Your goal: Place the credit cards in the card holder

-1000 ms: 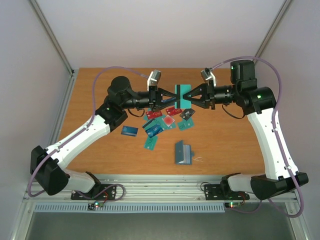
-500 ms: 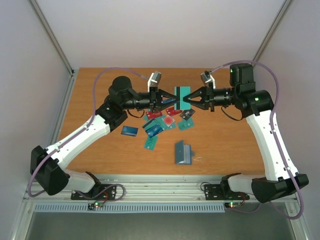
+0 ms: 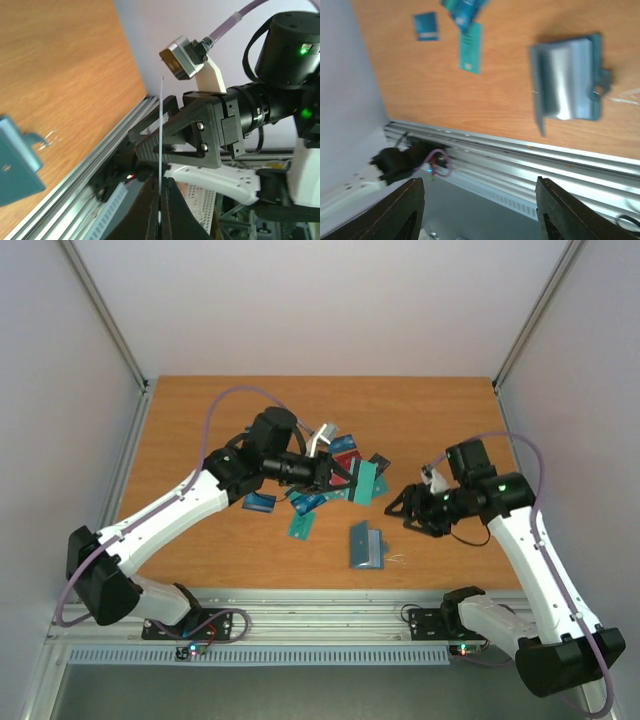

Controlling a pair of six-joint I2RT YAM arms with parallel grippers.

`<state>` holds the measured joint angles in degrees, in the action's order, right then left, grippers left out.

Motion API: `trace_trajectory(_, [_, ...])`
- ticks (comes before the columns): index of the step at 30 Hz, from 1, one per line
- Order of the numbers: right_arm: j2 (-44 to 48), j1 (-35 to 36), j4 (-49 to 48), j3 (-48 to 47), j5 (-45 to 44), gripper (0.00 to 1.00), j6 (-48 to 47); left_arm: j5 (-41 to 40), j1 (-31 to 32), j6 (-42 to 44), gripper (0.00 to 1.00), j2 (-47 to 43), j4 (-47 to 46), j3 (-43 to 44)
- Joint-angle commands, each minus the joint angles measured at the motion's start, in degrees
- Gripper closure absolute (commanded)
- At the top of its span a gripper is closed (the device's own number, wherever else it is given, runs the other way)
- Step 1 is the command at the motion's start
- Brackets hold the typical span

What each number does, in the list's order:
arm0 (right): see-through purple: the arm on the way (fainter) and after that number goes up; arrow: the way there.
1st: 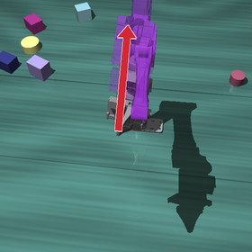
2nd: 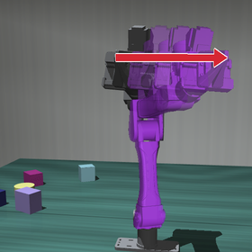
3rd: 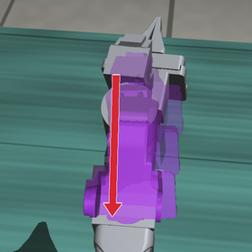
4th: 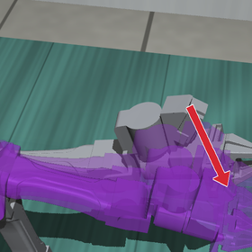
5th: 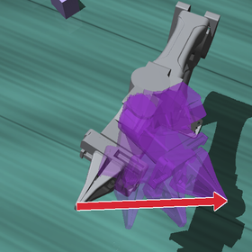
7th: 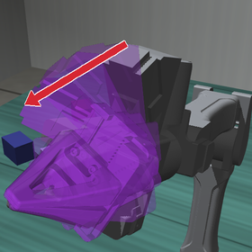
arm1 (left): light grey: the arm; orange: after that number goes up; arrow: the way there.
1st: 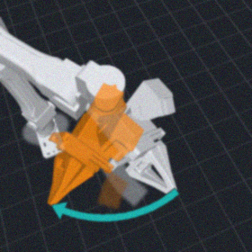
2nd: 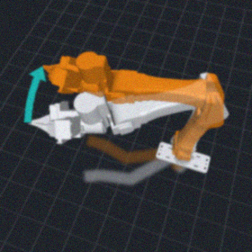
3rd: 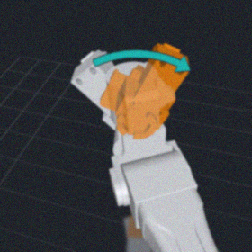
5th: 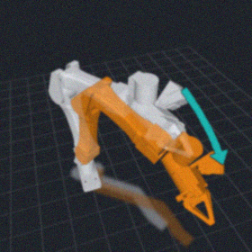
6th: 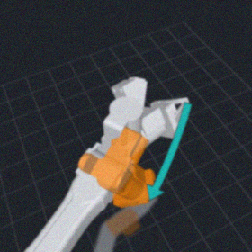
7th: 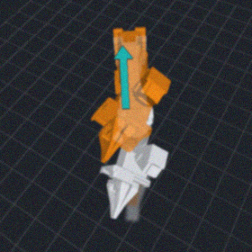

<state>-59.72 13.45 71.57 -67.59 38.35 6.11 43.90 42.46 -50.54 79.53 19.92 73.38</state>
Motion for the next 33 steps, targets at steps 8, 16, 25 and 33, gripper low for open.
trace_trajectory(8, [3.56,0.21,-17.71,26.88,-1.98,0.48,4.50,-14.68,1.93,18.34,1.00,5.14,24.60,0.46])
trace_trajectory(16, [-2.08,1.06,-28.17,31.36,1.31,0.48,4.76,-14.37,1.94,21.63,1.00,10.65,23.21,-6.49])
trace_trajectory(25, [-11.19,2.70,-39.77,34.53,4.00,0.47,6.20,-13.21,1.93,22.07,1.00,16.95,19.53,-8.19])
trace_trajectory(33, [-16.29,3.51,-46.00,35.76,5.34,0.48,6.54,-11.17,1.93,22.31,1.00,22.29,16.87,-7.59])
